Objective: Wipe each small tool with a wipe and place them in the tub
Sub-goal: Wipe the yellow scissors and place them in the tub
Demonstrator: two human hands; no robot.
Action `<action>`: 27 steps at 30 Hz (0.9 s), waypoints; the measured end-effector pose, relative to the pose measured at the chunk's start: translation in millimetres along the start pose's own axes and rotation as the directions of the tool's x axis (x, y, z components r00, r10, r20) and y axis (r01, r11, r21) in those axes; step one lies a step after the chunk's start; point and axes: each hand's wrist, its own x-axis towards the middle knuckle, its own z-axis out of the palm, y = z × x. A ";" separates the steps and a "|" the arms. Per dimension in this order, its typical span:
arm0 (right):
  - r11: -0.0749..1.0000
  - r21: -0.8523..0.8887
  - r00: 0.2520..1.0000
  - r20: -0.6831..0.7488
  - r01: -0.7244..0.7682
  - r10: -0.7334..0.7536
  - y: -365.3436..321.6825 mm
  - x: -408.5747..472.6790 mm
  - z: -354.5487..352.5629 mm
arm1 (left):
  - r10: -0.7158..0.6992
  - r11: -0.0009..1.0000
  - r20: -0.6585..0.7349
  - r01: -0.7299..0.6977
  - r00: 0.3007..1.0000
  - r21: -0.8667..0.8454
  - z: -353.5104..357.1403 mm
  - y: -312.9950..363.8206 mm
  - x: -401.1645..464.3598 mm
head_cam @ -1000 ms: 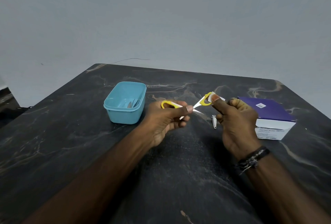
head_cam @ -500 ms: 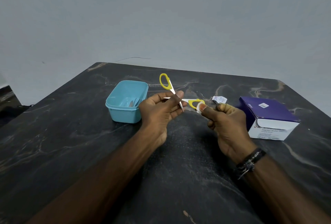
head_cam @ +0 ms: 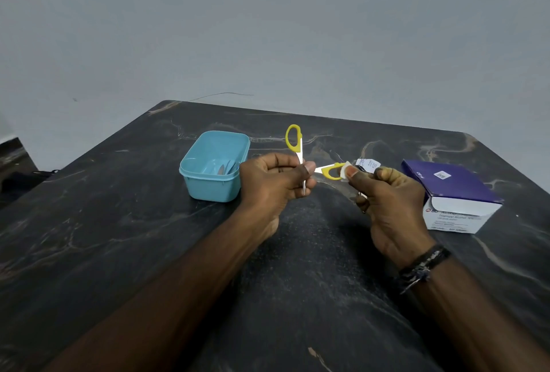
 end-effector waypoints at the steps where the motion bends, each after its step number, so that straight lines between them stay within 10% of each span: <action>1: 1.000 0.001 1.000 0.001 0.008 -0.008 -1.0 -0.5 -0.3 | -0.001 1.000 0.002 0.001 1.000 0.012 -0.1 -0.3 0.5; 27: 0.832 -0.463 0.886 0.458 0.305 -0.070 -11.2 -2.8 -11.8 | 0.076 0.950 0.176 -0.125 0.982 0.288 -14.2 8.2 6.4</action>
